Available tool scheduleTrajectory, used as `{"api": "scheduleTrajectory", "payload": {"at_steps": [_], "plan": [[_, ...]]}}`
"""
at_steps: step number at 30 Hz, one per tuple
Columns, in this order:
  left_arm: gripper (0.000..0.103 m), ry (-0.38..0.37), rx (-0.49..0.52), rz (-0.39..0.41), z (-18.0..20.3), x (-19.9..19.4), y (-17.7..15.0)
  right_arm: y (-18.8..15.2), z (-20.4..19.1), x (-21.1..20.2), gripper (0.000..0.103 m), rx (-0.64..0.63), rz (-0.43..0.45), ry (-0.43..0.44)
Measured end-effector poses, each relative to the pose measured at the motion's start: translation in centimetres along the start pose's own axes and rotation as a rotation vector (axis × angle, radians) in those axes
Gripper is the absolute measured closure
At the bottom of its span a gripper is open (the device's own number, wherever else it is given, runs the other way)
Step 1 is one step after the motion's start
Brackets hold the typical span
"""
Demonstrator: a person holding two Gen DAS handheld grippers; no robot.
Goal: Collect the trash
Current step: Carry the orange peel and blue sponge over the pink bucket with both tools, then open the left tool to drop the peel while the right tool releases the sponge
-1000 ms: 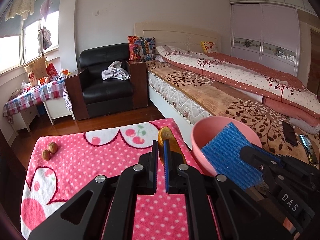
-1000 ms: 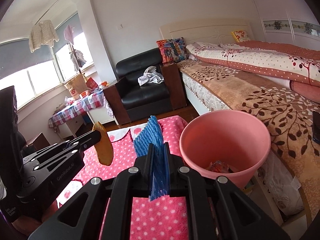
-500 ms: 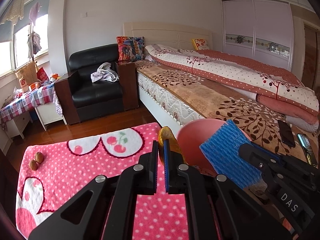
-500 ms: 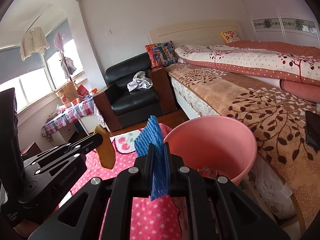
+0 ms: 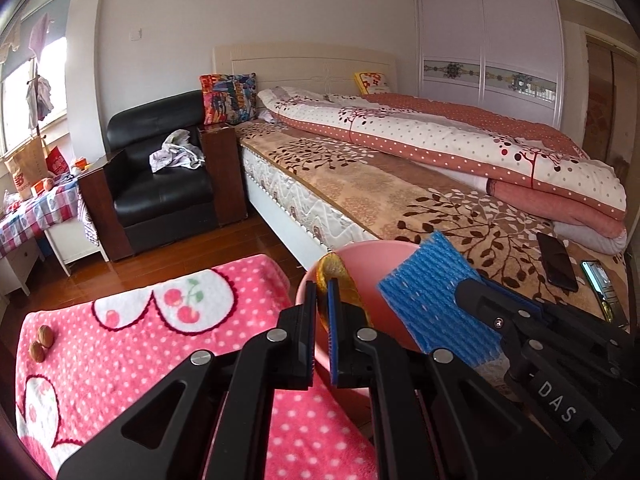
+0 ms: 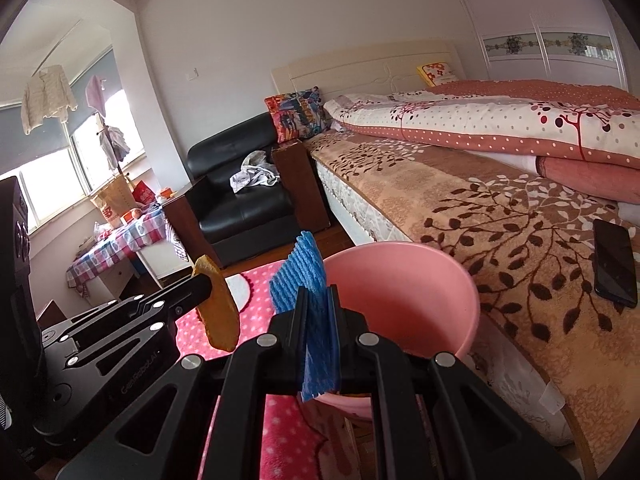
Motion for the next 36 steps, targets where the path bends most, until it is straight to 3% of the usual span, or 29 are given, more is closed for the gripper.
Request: {"api": "scheduleTrajectory", "payload": {"at_steps": [16,36], "plan": [[0.098,-0.153,-0.098,-0.053,1.4,4.3,-1.3,-0.6,4.4,2.6,0.094,0.024,-0.022,-0.096],[0.098,-0.146,-0.077,-0.135,2.1,8.1,-3.7,-2.2,6.7,6.4,0.094,0.036,-0.069,-0.129]]}}
Point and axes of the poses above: each gripper's, at about its wrist camera, not at the fingertips, and x roughly the way its jaws point, z to its right, y to its top, the point moved 6 cm from there along x, roughly the way its jaws point, and after that the axes turned 10 degrees about z, right-handed, at the moved point
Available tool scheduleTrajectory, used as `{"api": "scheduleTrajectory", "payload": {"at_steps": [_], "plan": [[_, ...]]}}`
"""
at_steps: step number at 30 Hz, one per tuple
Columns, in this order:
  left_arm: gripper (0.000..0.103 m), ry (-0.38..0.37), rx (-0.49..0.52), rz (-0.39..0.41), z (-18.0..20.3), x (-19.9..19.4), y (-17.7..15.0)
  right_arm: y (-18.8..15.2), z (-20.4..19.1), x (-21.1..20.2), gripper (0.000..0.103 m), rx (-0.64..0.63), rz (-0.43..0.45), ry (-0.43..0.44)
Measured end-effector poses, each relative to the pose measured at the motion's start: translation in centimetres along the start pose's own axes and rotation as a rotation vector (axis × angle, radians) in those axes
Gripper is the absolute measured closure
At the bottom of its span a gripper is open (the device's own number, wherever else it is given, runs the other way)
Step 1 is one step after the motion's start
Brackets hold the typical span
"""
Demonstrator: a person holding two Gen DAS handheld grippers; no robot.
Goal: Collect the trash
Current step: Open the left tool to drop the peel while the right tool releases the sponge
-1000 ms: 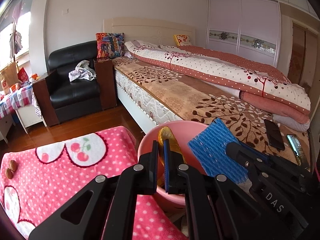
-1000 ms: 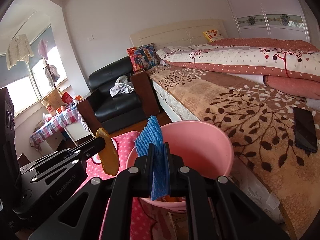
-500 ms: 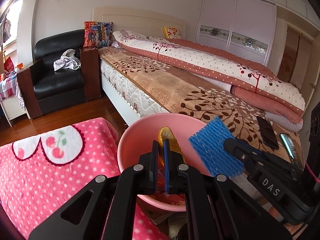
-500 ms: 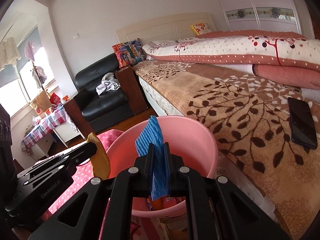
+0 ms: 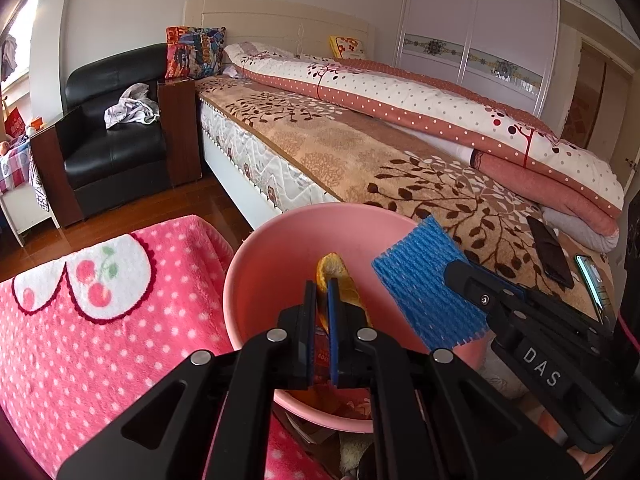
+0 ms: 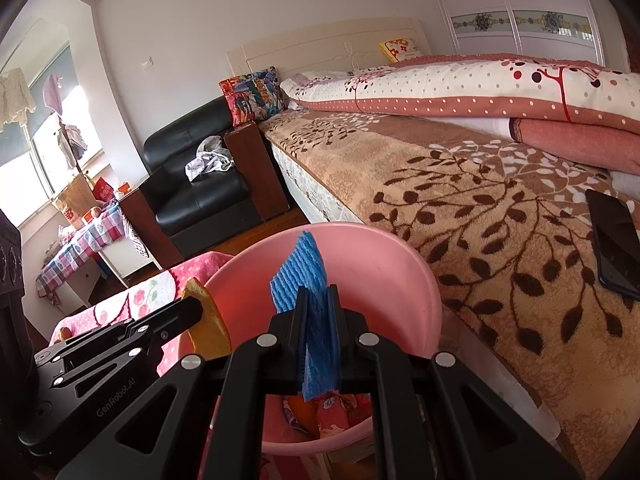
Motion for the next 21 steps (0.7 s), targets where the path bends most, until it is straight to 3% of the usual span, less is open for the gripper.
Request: {"api": "scheduleTrajectory", "payload": {"at_steps": [7,11,15,21], "plan": [[0.097,-0.001,-0.001,-0.043,-0.2,0.7,-0.6,-0.3,0.2,0.3,0.094,-0.001,-0.006,-0.009],[0.074,-0.008,-0.005,-0.038,-0.2,0.4,-0.6,-0.2,0.2,0.4,0.094,-0.002,-0.003,-0.010],[0.073,-0.016,-0.011,-0.029,-0.1,0.0,-0.4,-0.3,0.4,0.5,0.093,-0.002,-0.002,-0.015],[0.073,-0.015,-0.019,-0.024,-0.2,-0.5,-0.2,-0.2,0.4,0.3,0.081,-0.010,0.008,-0.020]]}}
Point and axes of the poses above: each gripper's, at about its wrist camera, not at the fingertips, and x roughly the way its jaws point, z to its right, y to its top, the point moved 6 cm from there along x, roughly the way its jaws point, and after that the axes turned 10 degrees about z, right-handed, at the moved point
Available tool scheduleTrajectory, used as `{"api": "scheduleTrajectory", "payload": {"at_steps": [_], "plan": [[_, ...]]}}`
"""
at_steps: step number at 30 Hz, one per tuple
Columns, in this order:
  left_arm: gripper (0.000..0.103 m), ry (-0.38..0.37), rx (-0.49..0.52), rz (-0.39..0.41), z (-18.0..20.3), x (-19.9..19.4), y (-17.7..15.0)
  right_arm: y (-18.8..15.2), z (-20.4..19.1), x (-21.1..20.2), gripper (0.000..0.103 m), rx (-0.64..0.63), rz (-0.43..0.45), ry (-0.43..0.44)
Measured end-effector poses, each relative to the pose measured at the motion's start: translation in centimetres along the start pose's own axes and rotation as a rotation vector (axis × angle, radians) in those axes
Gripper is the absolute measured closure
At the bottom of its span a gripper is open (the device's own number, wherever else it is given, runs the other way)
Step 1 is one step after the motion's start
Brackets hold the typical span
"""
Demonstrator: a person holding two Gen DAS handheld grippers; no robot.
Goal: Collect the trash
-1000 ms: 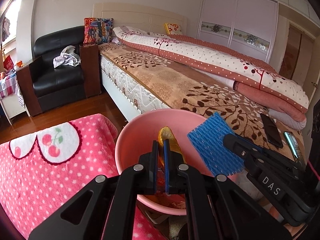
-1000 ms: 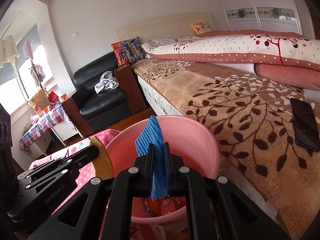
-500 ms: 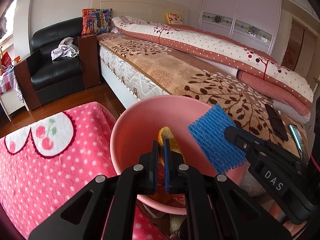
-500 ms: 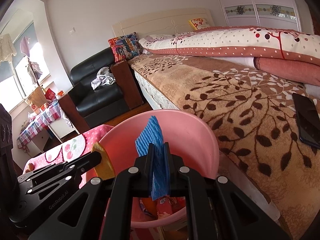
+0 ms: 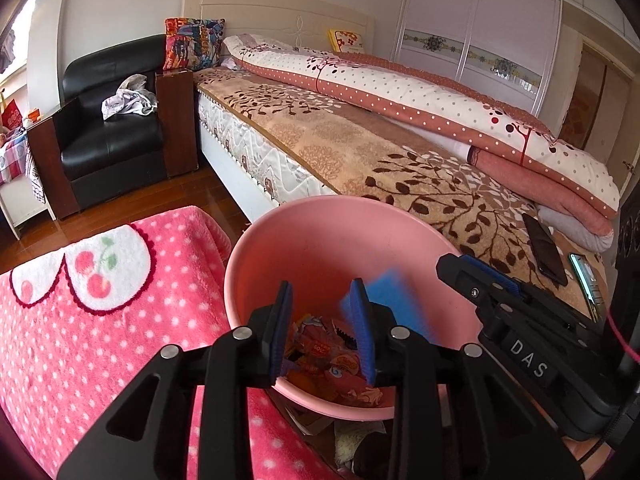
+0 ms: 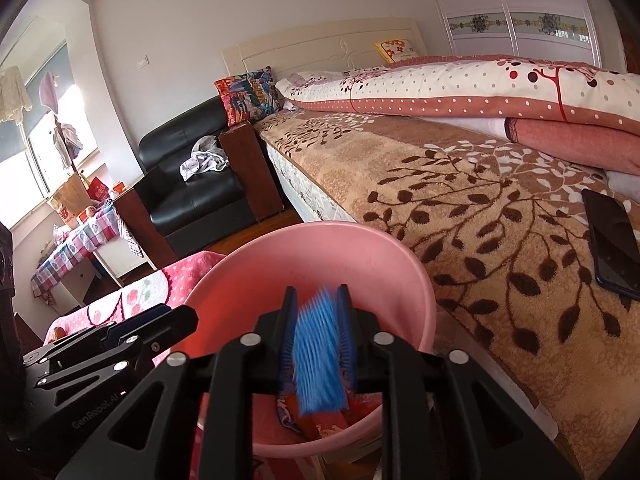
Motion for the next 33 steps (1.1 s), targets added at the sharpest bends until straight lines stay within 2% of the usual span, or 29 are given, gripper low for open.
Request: {"api": "scheduleTrajectory", "payload": {"at_steps": [15,33], "plan": [[0.073,0.003,0.009,0.038,0.6,-2.6,0.5,0.3,-1.8,-3.3,0.069,-0.055,0.035,0.015],[0.073,0.053,0.021,0.141,0.0,-8.1,1.0,-1.2,-5.0,-8.6,0.061,-0.047,0.039,0.062]]}}
Point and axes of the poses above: each gripper's, at about its wrist camera, not at the fingertips, and x roughly the way its jaws point, z to its right, y to its top, the point moved 6 cm from there along x, roughly the way its jaws point, and after that the axes turned 10 degrees about z, right-handed, at the moved point
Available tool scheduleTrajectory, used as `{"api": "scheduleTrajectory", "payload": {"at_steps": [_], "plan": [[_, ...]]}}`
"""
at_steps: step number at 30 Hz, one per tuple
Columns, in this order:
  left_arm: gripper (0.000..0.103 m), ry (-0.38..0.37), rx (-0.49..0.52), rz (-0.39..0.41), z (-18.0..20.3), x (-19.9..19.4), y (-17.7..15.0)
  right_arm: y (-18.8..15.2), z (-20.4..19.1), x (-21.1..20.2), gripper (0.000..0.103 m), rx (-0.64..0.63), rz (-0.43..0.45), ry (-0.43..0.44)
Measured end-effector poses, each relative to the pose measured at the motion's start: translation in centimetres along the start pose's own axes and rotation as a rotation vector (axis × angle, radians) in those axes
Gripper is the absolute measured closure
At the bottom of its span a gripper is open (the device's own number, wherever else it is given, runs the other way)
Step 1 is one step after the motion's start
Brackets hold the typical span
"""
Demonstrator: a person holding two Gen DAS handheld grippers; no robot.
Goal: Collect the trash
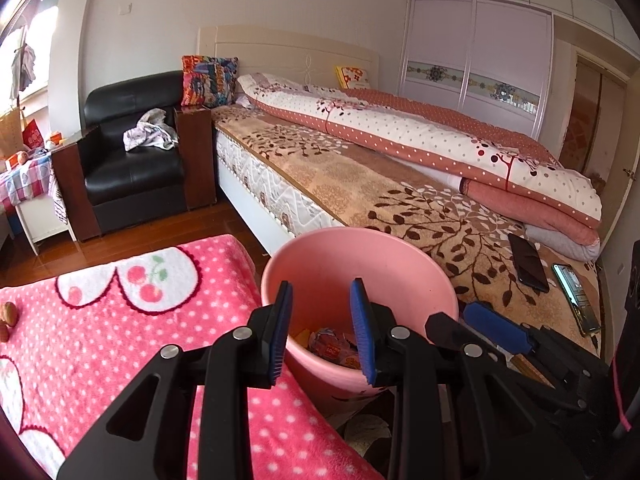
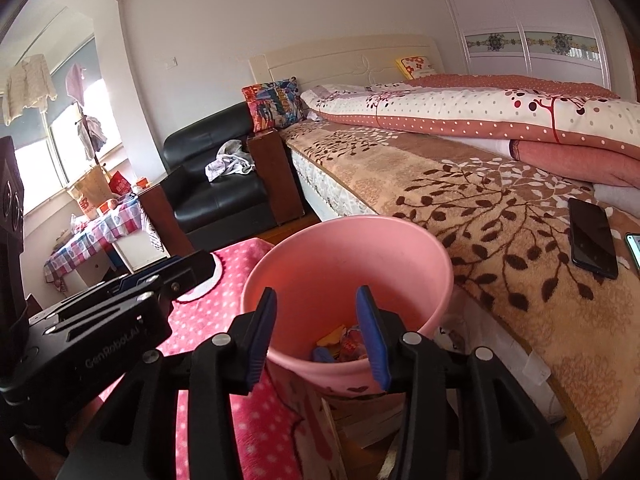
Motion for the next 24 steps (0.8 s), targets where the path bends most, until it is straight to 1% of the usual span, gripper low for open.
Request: {"api": "scheduleTrajectory", "payload": {"at_steps": [7,12,19,24], "plan": [[0.073,0.024,-0.005,0.049,-0.7,-2.1,0.7,-0.2,-2.2,-1.7,0.057,-0.039,0.012,0.010],[0.073,0.042,-0.011,0.073,-1.3,-3.5,1.1,-0.1,-3.1,-2.4,0.053,-0.042,0.017,0.018],[0.073,0.071,-0.003,0.106,-2.0,-5.2,1.4,0.5,-3.7,-3.4,0.051,-0.038,0.029,0.020],[0.073,0.088,-0.001,0.110,-2.6,-6.0,1.2,0.7,-3.9,-4.0,0.049,-0.032,0.040,0.015]]}}
Point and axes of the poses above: each gripper's, at about its wrist camera, not at the fingertips, and x roughly the way its jaws point, z to its right, y to its top, the point moved 6 cm from there along x, roughly the way its jaws point, and after that the axes turned 10 degrees about z, right-handed, at the moved point
